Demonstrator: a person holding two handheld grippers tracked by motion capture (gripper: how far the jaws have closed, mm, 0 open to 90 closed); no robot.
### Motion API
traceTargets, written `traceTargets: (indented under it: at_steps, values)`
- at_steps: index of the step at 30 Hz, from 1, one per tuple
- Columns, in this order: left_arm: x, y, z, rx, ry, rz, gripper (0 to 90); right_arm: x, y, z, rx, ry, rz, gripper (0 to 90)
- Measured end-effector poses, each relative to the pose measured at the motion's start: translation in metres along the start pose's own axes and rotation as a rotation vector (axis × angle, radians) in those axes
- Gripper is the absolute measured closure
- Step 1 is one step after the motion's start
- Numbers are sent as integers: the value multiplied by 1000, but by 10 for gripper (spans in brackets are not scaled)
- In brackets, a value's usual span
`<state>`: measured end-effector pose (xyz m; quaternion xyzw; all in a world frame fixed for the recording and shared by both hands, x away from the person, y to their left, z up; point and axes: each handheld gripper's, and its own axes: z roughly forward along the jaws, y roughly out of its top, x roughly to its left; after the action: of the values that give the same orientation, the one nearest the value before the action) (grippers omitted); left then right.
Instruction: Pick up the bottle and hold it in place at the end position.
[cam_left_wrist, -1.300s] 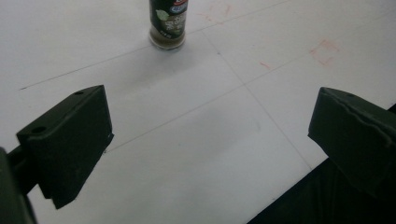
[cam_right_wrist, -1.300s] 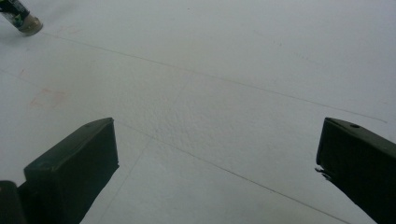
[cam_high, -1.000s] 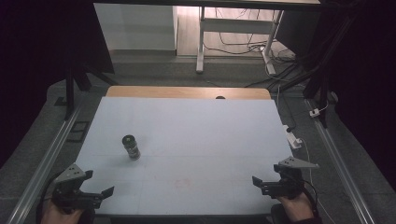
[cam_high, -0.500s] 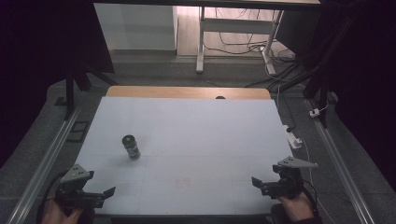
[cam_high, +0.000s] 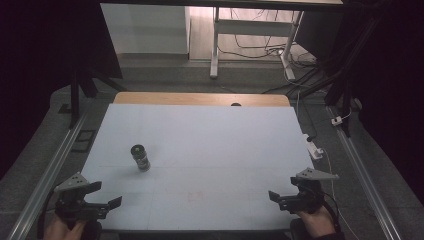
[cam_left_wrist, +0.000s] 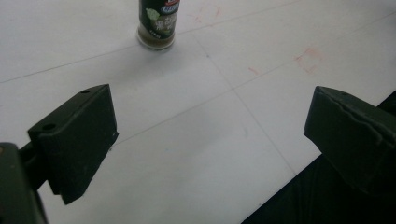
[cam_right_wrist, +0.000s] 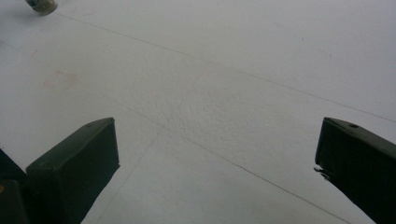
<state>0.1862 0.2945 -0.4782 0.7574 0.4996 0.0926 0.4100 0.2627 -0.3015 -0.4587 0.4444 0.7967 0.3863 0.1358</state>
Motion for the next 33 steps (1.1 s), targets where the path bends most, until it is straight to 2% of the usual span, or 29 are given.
traceTargets:
  at_steps: [6, 12, 16, 18, 25, 33]
  values:
    - [0, 2, 1, -40, -4, 19, 25, 0, 0, 0, 4, 0, -2, 0]
    - [-3, 7, 7, -48, 17, 53, 2, 0, 0, 0, -2, 0, -2, 0]
    - [-3, 12, 12, -58, 23, 51, 1, 0, 0, 0, -3, 1, 1, 0]
    - [-3, 14, 14, -56, 16, 53, 1, 0, 0, 0, -2, 0, -1, 0]
    - [1, 20, 23, -23, 67, 66, 2, 1, 0, 0, 0, 1, -9, 0]
    - [8, 29, 33, -1, 74, 87, 1, 1, 0, 1, 4, 0, -11, 0]
